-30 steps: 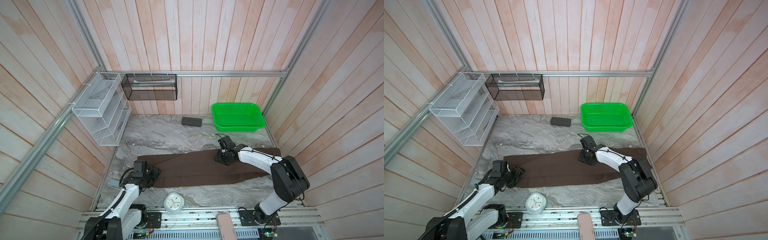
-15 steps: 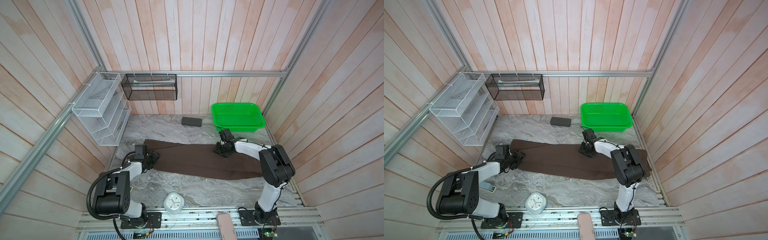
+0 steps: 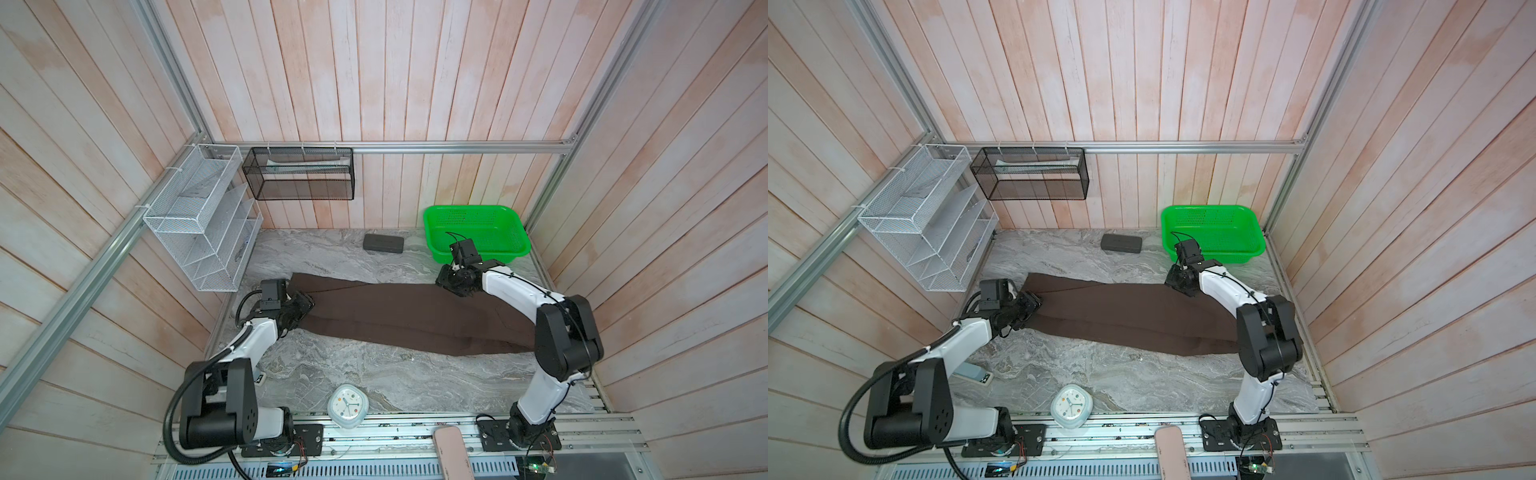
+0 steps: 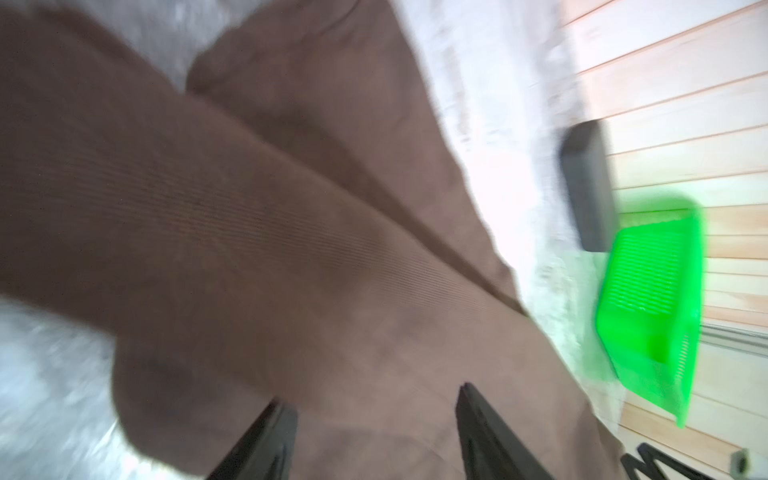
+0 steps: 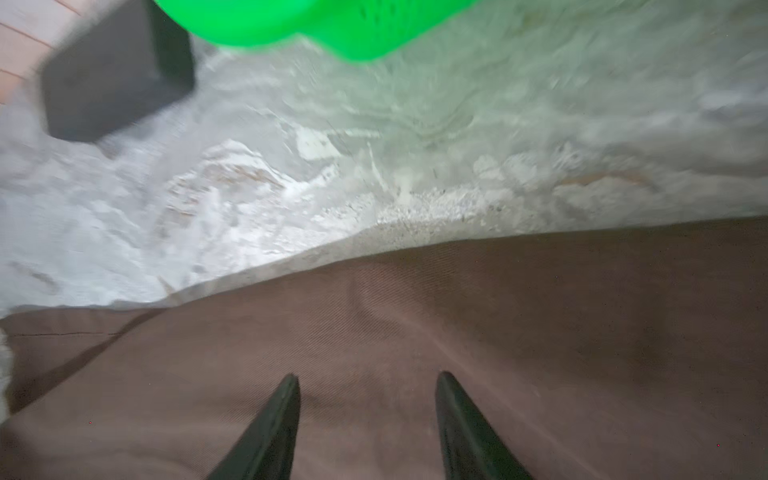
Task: Fold and stack the trousers
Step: 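Grasp the trouser hem end with the left gripper while the right presses the waistband end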
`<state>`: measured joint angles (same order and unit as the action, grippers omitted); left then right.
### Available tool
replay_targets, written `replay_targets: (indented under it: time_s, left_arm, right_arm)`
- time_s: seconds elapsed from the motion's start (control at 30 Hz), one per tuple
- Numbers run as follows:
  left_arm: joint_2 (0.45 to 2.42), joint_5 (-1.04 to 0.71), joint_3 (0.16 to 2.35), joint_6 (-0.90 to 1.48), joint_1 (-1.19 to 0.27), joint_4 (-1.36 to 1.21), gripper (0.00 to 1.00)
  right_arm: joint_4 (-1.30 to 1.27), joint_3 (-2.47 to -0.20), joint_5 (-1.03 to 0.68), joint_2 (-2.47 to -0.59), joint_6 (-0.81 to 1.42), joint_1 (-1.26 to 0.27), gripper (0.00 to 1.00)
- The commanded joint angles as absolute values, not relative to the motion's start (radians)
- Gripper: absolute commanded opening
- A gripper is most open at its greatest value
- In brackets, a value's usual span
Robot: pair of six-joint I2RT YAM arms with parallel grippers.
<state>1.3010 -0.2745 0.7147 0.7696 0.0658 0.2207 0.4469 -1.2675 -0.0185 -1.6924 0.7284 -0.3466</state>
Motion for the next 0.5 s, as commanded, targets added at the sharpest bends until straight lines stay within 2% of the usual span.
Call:
replay_targets:
  time_s: [0.0,0.2,0.47]
  left_arm:
    - [1.190,-0.216,0.759,0.709,0.089,0.367,0.68]
    - [1.153,-0.291,0.734,0.668,0.293,0.402,0.70]
    - [1.320,-0.317,0.738,0.681,0.383,0.273,0.70]
  right_arm:
    - [0.513,-1.160,0.039,-1.527,0.778,-0.279,0.55]
    - [0.496,-0.957,0.021,-1.305,0.790,-0.165,0.55]
    - [0.524,-0.910,-0.022,-1.244,0.734,-0.094,0.55]
